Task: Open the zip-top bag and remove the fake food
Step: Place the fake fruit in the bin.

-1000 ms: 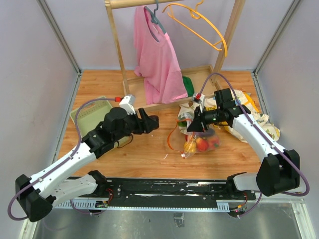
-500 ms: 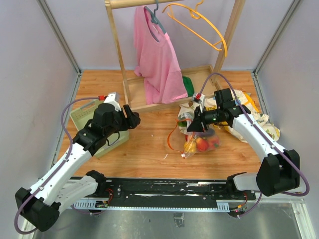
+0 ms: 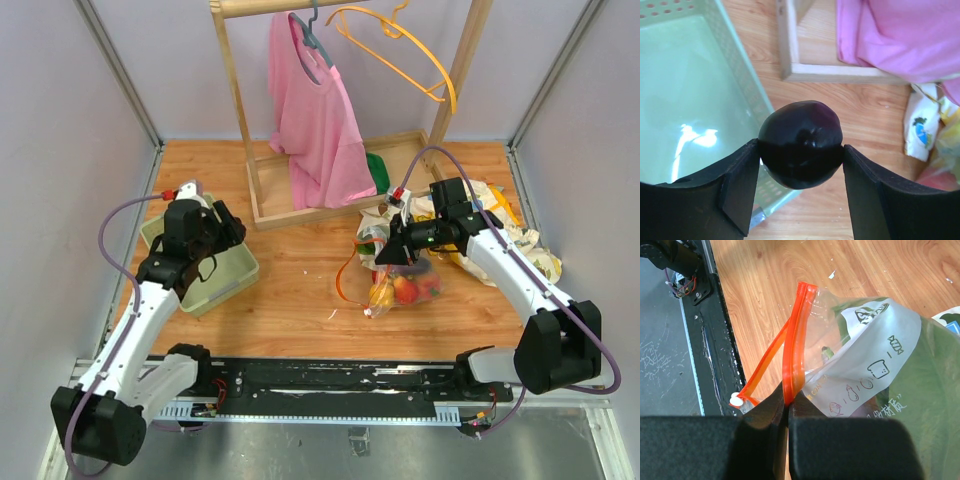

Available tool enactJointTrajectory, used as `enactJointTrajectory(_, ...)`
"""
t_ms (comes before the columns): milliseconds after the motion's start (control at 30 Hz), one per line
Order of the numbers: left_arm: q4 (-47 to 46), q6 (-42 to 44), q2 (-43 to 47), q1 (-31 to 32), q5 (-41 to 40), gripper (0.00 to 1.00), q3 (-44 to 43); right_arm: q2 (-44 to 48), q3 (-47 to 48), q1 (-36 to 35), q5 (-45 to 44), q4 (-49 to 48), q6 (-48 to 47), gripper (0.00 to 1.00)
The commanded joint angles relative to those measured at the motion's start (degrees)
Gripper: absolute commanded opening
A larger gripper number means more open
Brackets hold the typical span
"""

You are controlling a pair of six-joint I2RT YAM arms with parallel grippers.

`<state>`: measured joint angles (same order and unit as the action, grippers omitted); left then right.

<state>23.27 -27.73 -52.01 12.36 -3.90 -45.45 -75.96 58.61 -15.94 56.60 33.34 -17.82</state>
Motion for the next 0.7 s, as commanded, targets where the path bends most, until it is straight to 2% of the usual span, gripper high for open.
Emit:
enactJointTrajectory(0, -3.99, 1.54, -0.99, -4.86, 2.24, 0.20, 1.95, 0.97, -0.67, 0.76, 1.60, 0.49, -0.92, 0.01)
enactJointTrajectory(167, -7.82, 1.28, -3.05, -10.40, 4.05, 0.22, 4.02, 0.91, -0.65, 0.99, 1.71, 0.49, -1.02, 0.01)
enactJointTrajectory(367, -12.26, 0.04, -6.03, -15.15, 4.80, 0.30, 5.82, 0.66, -0.49, 1.18, 1.85, 0.50, -0.99, 0.01)
enactJointTrajectory(533, -14.78, -0.79, -9.37, -17.99, 4.71, 0.33, 6.22, 0.50, -0.51, 1.21, 1.92, 0.50, -0.98, 0.01)
enactJointTrajectory(667, -16.11, -1.15, -12.44, -19.08, 4.44, 0.39, 6.01, 0.29, -0.52, 1.31, 1.89, 0.50, -1.01, 0.01)
